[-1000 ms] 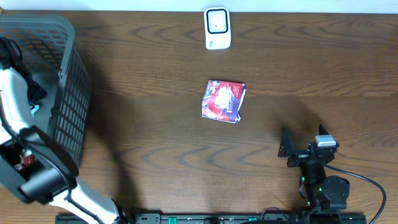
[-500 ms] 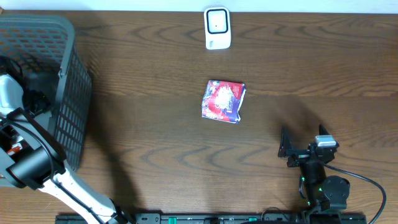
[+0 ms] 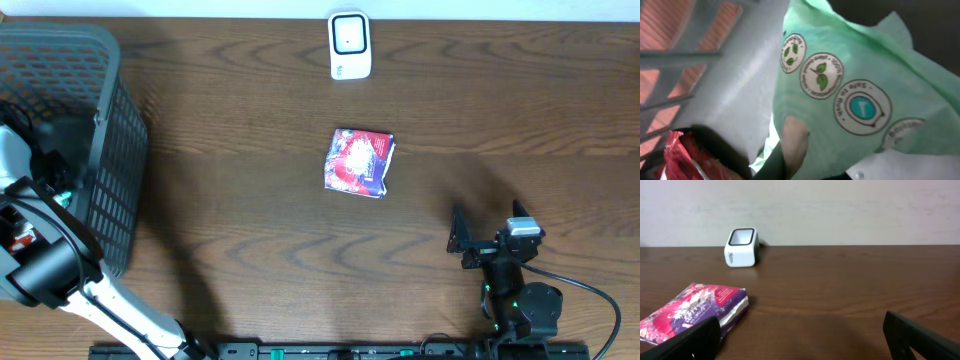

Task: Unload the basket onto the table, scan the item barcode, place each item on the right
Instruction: 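Reach the left gripper into the basket and grasp the green packet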

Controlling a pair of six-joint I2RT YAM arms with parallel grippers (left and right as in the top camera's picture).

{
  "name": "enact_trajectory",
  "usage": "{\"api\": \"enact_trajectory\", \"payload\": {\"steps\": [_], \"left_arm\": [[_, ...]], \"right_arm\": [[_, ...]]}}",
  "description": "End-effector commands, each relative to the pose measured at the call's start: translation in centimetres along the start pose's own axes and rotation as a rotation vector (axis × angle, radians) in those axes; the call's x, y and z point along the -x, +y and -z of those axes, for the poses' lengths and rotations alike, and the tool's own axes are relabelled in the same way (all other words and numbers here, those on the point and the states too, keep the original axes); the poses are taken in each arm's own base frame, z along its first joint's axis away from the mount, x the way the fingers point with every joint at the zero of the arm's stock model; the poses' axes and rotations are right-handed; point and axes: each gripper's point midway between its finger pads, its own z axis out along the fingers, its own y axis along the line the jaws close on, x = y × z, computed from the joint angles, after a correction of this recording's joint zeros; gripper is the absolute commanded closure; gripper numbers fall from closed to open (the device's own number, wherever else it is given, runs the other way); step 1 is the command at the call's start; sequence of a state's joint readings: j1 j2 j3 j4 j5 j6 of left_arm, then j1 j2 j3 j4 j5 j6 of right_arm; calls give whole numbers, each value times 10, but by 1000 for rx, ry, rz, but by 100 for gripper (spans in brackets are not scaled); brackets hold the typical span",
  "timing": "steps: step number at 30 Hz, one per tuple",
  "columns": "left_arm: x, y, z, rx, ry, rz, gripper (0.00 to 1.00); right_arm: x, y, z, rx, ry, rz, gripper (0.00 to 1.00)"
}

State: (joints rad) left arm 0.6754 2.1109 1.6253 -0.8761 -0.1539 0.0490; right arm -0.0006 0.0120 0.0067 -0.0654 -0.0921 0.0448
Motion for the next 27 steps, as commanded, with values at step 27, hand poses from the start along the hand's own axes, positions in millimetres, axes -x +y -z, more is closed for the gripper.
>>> {"api": "enact_trajectory", "payload": {"steps": [27], "left_arm": [[-84, -130, 471, -1195, -721, 76, 92]], "right_arm": [[0, -2, 0, -9, -1, -11, 1]]}}
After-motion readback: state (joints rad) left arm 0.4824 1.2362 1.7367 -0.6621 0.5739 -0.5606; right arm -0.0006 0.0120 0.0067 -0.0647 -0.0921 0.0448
